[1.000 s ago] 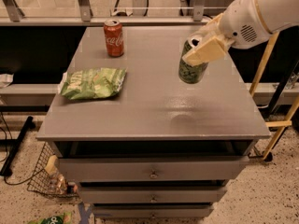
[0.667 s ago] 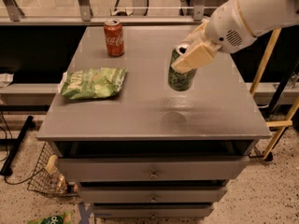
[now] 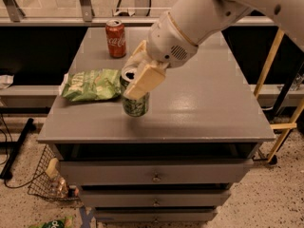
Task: Move green can near green jalapeno chip bag
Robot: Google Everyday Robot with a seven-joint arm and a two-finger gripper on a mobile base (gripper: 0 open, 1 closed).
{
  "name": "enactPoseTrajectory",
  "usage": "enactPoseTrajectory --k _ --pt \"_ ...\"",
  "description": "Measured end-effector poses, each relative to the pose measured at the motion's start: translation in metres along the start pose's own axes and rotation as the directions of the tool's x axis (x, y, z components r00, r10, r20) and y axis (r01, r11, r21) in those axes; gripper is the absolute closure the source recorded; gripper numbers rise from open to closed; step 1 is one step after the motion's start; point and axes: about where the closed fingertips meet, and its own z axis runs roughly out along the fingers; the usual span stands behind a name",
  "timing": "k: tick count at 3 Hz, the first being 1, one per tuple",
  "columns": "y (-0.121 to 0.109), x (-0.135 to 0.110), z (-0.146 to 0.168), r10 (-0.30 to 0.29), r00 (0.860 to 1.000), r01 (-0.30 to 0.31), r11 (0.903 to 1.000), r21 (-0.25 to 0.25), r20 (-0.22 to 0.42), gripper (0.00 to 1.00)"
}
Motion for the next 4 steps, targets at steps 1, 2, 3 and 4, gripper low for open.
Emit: enactPoseTrajectory --k 1,2,3,4 --pt "0.002 -0.028 0.030 -0.055 0.998 0.056 0.9957 -0.074 0.015 1.00" --pt "-0.006 -0.040 0.055 -0.067 0.997 0.070 0.9889 -0.131 0.028 1.00" --pt "-0.016 -0.045 0.078 -0.072 0.997 0.076 0.9845 -0.158 0.028 1.00" --pt "-0.034 -0.038 0.089 -0.060 0.998 0.060 0.9889 -0.136 0.005 1.00"
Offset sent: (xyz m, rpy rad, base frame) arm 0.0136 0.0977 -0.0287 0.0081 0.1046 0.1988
